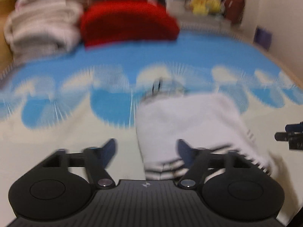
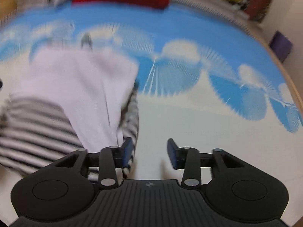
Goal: Fold small clothes
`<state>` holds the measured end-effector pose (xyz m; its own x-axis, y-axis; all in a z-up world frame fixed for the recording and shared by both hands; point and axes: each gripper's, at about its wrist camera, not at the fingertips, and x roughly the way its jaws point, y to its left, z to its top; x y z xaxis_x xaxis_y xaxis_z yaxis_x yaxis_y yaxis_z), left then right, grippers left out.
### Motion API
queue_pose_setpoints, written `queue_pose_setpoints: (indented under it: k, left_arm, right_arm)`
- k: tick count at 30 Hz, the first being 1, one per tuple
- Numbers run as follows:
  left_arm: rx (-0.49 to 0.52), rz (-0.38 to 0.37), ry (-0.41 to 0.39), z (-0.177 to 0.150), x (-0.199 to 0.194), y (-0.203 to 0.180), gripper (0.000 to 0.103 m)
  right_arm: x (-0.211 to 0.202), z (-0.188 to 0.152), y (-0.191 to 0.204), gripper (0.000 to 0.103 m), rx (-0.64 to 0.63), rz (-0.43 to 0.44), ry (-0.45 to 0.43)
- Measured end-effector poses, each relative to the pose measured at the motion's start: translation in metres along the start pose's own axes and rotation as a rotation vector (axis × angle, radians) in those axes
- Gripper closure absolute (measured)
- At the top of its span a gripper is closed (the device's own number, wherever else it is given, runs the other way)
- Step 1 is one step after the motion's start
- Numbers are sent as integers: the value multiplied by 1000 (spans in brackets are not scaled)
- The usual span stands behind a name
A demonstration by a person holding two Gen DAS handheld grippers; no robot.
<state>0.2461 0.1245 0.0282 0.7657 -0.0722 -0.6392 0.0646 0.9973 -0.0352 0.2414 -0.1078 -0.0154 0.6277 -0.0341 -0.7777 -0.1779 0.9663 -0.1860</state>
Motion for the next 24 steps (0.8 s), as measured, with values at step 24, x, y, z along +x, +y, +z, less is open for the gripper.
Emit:
queue_pose_setpoints:
  k: [24]
  left_arm:
    - [-80, 41, -104, -95, -127, -79, 3]
  right_arm:
    - [-129, -101, -2, 19, 135, 143, -340]
